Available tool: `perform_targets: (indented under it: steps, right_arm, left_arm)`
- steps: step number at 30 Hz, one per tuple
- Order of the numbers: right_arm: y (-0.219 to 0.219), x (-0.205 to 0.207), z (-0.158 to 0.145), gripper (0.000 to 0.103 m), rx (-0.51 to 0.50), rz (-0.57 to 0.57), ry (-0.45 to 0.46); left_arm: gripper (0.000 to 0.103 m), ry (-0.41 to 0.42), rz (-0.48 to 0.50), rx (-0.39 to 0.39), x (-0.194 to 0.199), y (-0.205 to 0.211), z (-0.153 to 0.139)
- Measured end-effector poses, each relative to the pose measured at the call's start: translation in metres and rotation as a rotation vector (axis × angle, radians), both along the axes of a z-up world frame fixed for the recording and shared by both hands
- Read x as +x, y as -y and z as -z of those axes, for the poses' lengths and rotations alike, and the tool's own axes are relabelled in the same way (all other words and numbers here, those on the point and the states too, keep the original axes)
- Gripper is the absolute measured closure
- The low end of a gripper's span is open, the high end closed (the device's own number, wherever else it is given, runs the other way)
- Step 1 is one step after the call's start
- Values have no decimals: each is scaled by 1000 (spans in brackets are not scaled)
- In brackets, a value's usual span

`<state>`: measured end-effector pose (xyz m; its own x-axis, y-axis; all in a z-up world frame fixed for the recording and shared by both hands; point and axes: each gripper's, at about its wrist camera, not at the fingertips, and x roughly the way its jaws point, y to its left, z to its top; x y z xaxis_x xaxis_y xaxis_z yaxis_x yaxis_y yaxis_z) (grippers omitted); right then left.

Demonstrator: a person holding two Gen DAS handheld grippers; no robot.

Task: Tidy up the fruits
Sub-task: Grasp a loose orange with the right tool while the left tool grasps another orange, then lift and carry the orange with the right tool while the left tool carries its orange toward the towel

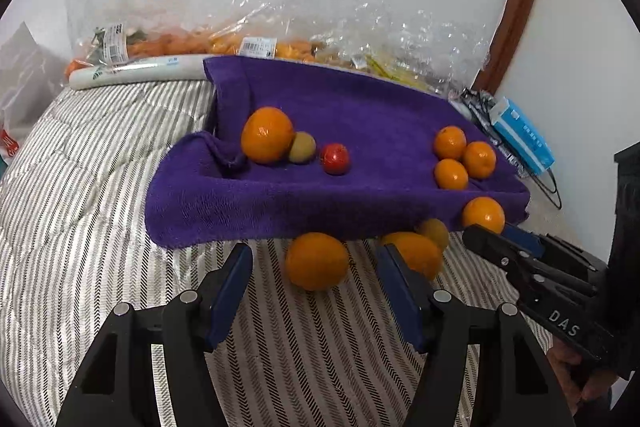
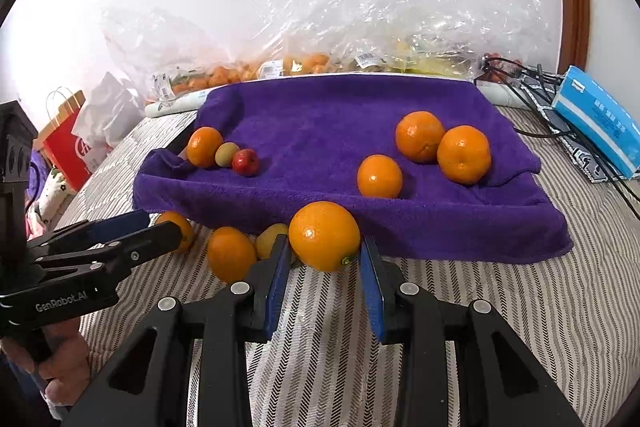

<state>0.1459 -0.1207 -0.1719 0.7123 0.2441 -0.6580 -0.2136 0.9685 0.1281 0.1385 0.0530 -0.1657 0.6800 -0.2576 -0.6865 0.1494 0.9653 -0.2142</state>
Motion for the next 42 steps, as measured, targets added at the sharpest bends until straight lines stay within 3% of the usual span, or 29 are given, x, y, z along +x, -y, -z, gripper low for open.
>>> perform_targets:
  steps: [9,14,34,42]
  right_arm:
    - [0,-2,-1,69,6,-2,13]
    - [0,-2,-1,69,8,2,14]
    - [2,-4,-2,69,15,-2,25]
    - [0,-6,-4,69,20,-5,38]
  left_arm:
    - [49,-39,-2,26,4,3,5]
    - [71,-26,12,16,2,2,5]
    - [71,31,55,-13,-6,3,-3]
    - [71,97,83,22,-17,12,-12]
